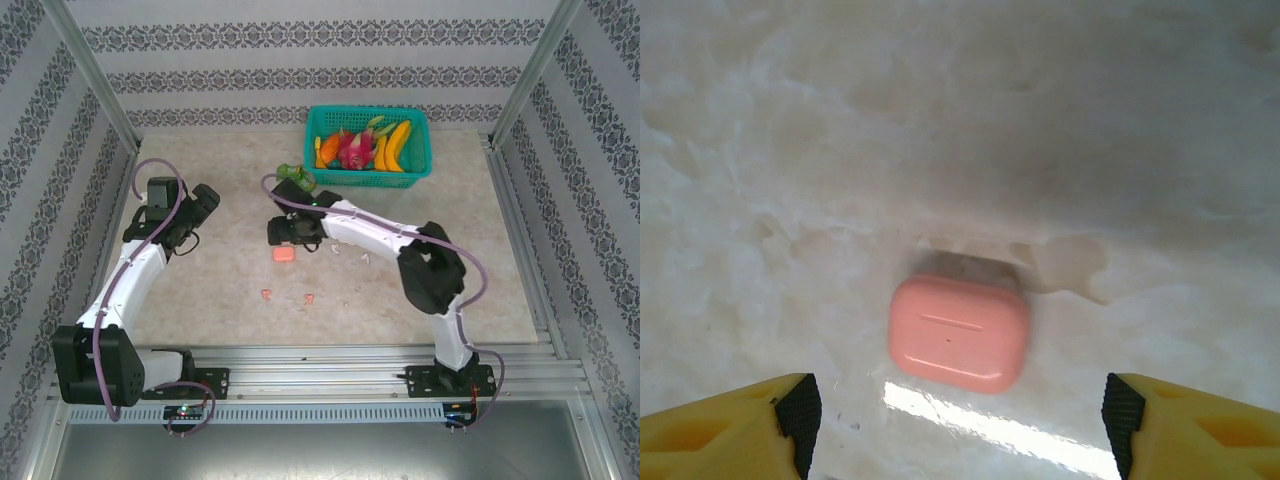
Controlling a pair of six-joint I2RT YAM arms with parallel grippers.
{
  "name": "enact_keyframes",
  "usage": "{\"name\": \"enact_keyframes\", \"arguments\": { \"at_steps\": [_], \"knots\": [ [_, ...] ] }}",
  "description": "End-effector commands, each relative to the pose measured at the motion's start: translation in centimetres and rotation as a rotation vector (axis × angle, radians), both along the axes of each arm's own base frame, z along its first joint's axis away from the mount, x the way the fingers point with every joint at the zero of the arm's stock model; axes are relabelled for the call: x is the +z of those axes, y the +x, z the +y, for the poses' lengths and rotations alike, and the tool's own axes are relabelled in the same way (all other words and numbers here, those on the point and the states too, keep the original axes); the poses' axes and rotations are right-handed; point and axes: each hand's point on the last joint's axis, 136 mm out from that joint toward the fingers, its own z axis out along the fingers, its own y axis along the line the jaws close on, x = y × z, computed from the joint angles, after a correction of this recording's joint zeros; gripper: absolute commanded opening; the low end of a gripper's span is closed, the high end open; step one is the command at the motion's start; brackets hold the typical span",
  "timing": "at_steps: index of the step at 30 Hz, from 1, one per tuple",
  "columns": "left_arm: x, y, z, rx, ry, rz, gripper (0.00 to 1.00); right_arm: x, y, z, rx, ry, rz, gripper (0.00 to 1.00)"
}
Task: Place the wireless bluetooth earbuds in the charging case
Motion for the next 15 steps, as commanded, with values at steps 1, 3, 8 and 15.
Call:
{"name": "enact_keyframes", "arguments": {
  "at_steps": [1, 3, 8, 15],
  "knots": [
    [0.8, -0.5, 0.4, 0.028, 0.011, 0.002, 1.00, -0.9, -0.4, -1.0, -0.045, -0.138, 0.024, 0.77],
    [1.2, -0.4, 0.4, 0.030, 0.008, -0.010, 1.00, -1.6, -0.3, -0.6, -0.044, -0.167, 0.026, 0.77],
    [1.3, 0.0, 0.1, 0.024, -0.014, -0.021, 1.00, -3.0, -0.1, 0.2, -0.043, -0.204, 0.040, 0.78],
    [0.7, 0.1, 0.1, 0.032, -0.032, -0.017, 1.00, -4.2, 0.3, 0.8, -0.070, -0.244, 0.046, 0.78]
  ]
}}
